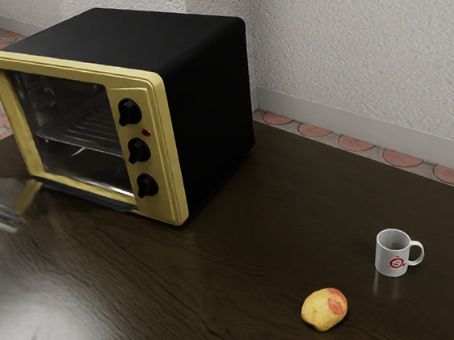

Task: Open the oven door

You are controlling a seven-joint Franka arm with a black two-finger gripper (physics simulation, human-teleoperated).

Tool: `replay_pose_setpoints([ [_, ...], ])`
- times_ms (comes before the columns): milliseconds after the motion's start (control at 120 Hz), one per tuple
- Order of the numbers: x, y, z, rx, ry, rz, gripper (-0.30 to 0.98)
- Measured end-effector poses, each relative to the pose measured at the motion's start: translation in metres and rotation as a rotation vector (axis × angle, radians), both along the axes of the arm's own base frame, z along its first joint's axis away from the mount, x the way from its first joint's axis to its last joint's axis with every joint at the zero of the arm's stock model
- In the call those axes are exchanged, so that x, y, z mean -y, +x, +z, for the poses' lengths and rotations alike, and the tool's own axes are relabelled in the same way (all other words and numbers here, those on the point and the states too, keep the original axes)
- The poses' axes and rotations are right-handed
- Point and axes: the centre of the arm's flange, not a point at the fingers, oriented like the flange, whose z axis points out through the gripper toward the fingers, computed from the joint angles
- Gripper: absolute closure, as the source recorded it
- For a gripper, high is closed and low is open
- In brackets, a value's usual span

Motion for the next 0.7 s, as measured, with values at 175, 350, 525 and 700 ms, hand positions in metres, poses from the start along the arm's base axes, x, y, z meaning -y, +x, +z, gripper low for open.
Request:
replay_pose_setpoints([
  [175, 0.018, -0.028, 0.017, 0.047, 0.066, -0.034, 0.01],
  [350, 0.219, 0.227, 0.276, 0.061, 0.092, -0.551, 0.0],
  [525, 0.284, 0.252, 0.192, -0.262, -0.131, -0.516, 0.0],
  [700, 0.242, 0.257, 0.148, -0.397, -0.191, -0.292, 0.0],
])
